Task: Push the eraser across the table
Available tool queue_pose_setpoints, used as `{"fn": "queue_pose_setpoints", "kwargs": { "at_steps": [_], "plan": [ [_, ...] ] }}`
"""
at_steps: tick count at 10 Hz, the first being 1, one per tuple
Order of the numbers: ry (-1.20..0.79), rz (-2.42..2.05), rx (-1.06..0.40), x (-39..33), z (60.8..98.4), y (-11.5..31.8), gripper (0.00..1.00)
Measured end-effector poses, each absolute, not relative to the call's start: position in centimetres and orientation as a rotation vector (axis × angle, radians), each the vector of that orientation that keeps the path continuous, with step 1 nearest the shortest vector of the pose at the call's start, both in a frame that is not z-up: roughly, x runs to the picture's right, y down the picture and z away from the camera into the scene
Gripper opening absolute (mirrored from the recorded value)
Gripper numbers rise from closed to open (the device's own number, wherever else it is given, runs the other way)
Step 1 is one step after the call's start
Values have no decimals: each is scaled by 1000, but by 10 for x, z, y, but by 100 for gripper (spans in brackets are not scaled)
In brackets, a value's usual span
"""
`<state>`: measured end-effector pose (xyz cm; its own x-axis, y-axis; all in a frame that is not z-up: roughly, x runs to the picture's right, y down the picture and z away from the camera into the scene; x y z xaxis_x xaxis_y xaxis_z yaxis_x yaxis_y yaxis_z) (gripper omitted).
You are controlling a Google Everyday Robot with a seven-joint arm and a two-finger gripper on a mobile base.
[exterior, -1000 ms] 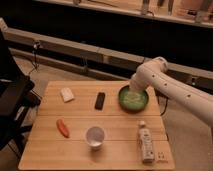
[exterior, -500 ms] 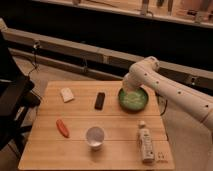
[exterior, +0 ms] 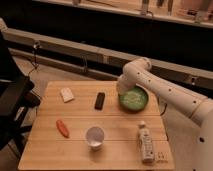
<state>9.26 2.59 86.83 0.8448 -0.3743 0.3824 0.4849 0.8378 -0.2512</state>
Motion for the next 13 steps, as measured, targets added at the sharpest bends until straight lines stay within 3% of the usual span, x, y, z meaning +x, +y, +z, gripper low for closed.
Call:
{"fn": "queue_pose_setpoints", "kwargs": {
  "at_steps": [13],
  "plan": [
    [-470, -533, -482, 57, 910, 85, 0]
  ]
}}
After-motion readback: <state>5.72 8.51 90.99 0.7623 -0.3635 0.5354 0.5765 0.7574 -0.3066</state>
